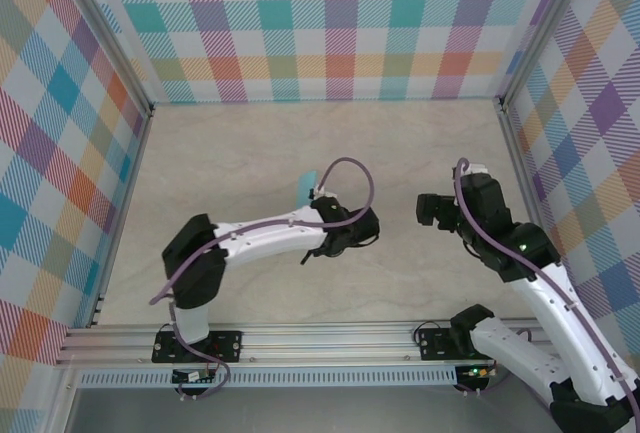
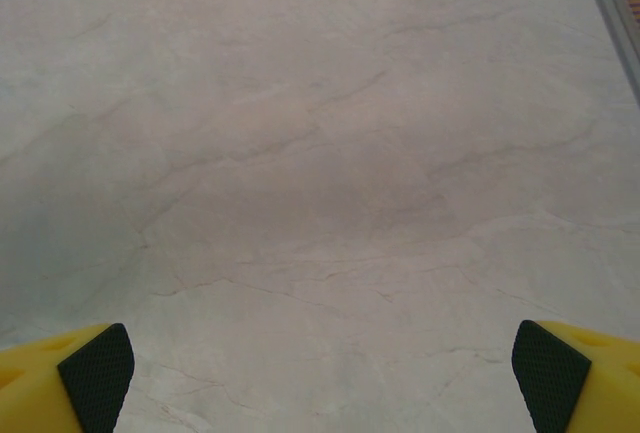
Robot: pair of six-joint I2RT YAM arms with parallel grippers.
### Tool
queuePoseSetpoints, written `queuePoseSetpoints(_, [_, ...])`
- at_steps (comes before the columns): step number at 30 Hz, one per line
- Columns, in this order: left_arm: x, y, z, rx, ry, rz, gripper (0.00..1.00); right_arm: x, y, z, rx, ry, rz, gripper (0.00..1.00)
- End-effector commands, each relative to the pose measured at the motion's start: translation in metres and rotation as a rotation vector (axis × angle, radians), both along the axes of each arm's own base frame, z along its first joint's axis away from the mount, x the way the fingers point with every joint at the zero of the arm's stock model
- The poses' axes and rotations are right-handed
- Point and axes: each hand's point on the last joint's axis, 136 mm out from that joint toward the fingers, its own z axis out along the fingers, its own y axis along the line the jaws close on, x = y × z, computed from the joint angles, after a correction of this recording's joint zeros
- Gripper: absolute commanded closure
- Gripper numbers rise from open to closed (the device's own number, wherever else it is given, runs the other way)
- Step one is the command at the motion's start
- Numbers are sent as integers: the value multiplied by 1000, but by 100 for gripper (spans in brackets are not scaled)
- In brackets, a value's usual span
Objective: Fold a paper plane with a square sheet of paper (fold left side to right side)
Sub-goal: Turn over the paper at the center of the table.
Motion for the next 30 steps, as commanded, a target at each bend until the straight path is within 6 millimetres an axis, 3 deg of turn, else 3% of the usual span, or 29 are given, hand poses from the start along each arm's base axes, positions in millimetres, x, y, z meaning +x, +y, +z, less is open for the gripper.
queuePoseSetpoints(1, [-3,4,-8,72,14,60,100,-15,-21,19,-6,-44,-73,0])
queuePoseSetpoints(5, [-6,-11,-41,100,102,96,100,-24,-27,28,2,-68,-85,0])
queuePoseSetpoints(11, [-9,-29,-77,122,196,114,100,-28,-30,19,-14,-36,-85,0])
queuePoseSetpoints(18, [-4,-56,-95,5,302,107,98,-32,-31,7,-42,10,-82,0])
queuePoseSetpoints(24, [2,-70,-100,-118,380,96,89,-32,-31,1,-63,43,-71,0])
queuePoseSetpoints(30, [1,-98,-79,-277,420,-12,63,-28,-21,-3,-51,66,-33,0])
